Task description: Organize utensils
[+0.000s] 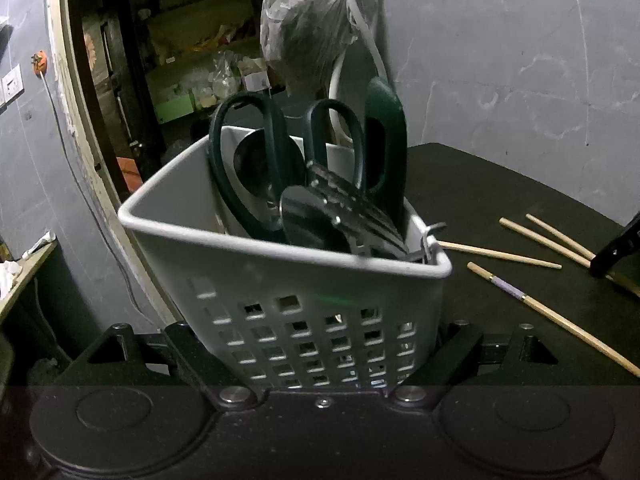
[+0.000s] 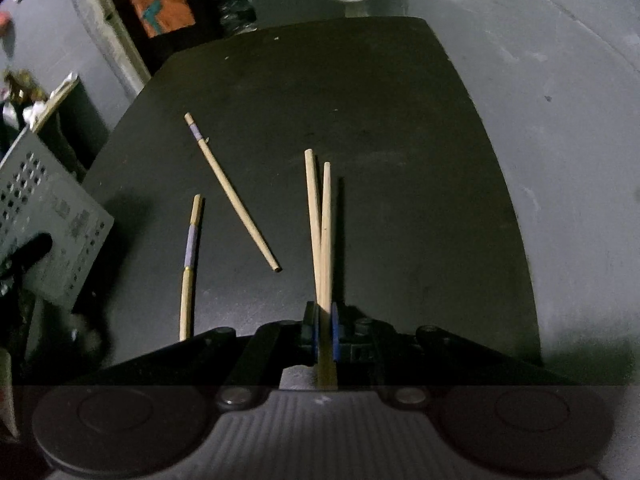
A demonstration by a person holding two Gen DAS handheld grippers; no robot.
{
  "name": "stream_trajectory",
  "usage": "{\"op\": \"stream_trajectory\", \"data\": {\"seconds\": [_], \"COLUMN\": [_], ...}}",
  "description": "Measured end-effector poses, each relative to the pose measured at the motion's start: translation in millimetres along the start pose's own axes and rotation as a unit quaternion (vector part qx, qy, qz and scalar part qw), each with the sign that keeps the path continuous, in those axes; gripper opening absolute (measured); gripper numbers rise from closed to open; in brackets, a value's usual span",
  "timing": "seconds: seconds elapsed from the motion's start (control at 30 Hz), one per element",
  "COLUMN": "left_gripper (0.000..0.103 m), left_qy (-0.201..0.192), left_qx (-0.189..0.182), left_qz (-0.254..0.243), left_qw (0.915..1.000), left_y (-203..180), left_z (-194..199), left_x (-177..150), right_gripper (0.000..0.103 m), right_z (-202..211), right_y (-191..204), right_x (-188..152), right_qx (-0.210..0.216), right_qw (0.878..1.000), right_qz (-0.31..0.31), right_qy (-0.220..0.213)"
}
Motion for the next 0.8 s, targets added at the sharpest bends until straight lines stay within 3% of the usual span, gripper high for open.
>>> {"op": "stream_trajectory", "data": {"seconds": [0.4,0.6,0.8], "left_gripper": [0.088,0.088,0.088], "left_qy": [-0.002,0.003,0.002], "left_qx": [0.003,0.009,0.012], "left_qz": [0.002,0.008,0.008], "left_qw": [1.0,0.9999,0.9999], "left_y": [-3,-3,-4], "left_z": [8,7,6], "left_x": [-1,-1,1], "right_gripper": [0.007,0.008,0.028], "right_z": [-6,-10,-8], "right_y": [-4,11,20], "right_x": [31,34,27], "right_qx": [0.012,-0.008,-0.007], "right_qw": [0.999,0.996,0.994], "right_qz": [0.03,0.086,0.112], "right_qy": [0.009,0.011,0.007]}}
Point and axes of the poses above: each gripper's, at about its wrist camera, not at the fingertips, and z roughly against the way its jaws point, y to its left, x to its top, the point moved 1 cm from there along -z, roughly the way its jaws point, and after that the axes turned 6 degrees about -x, right-handed, at the moved point
